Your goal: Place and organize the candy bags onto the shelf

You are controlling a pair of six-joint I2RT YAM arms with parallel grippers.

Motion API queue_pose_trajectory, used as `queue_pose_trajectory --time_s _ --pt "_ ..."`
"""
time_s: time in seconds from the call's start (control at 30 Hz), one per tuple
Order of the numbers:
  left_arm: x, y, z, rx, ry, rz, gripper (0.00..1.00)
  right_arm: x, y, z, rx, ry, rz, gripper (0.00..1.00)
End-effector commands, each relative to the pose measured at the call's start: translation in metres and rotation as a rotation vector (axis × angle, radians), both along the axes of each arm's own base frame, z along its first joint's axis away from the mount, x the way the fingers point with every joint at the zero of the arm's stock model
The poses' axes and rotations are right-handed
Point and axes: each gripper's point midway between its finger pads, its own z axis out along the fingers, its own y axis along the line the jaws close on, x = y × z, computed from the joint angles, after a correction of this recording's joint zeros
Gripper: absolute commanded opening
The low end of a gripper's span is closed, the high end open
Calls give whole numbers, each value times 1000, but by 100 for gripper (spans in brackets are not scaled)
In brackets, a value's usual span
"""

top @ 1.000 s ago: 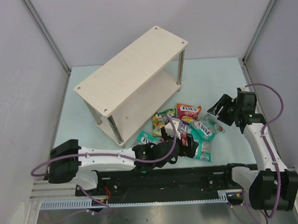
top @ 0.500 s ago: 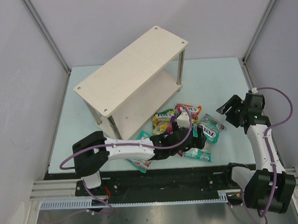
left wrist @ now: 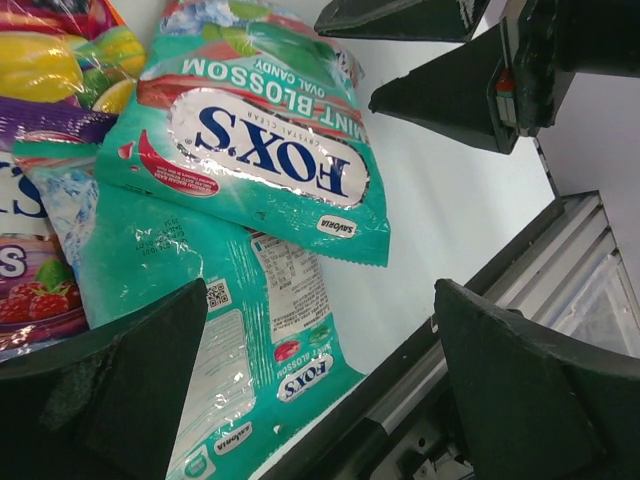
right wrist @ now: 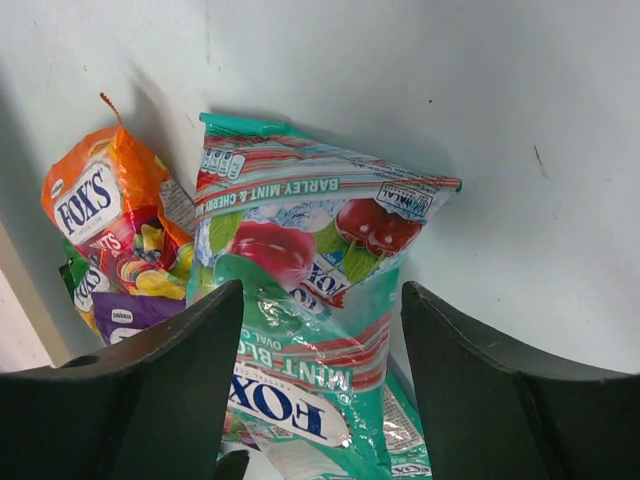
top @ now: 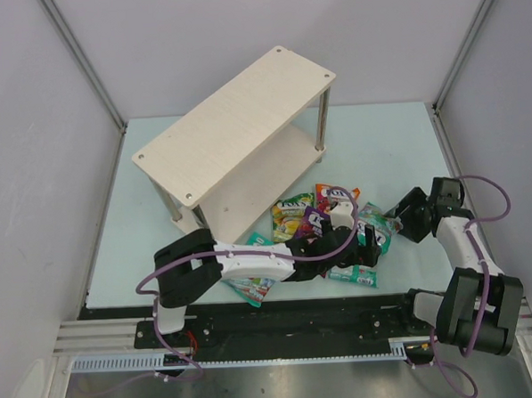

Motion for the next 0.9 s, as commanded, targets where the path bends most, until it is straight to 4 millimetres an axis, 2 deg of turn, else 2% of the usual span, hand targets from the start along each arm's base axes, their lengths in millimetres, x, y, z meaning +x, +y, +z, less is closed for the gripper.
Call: queue_pose_trajectory --time_s 0.0,0.03,0.23,0.5,0.6,0.63,0.77,0.87 --pt "1 -19 12 -82 35 -2 100 10 3 -2 40 -38 3 67" --pt "1 -19 10 -80 38 -1 100 7 5 -8 54 -22 7 64" --pt "2 -15 -2 -69 47 20 100 -6 23 -14 133 -18 43 53" --pt "4 -16 -9 -86 58 40 100 -31 42 1 199 -56 67 47" --pt "4 -19 -13 -88 64 40 100 -36 44 4 208 -74 54 35" --pt "4 -18 -14 -88 64 40 100 -36 45 4 213 -78 52 26" --pt "4 -16 -14 -91 66 47 100 -38 53 2 265 -84 60 2" --pt "4 -13 -17 -94 71 57 100 -38 57 0 298 -81 69 0"
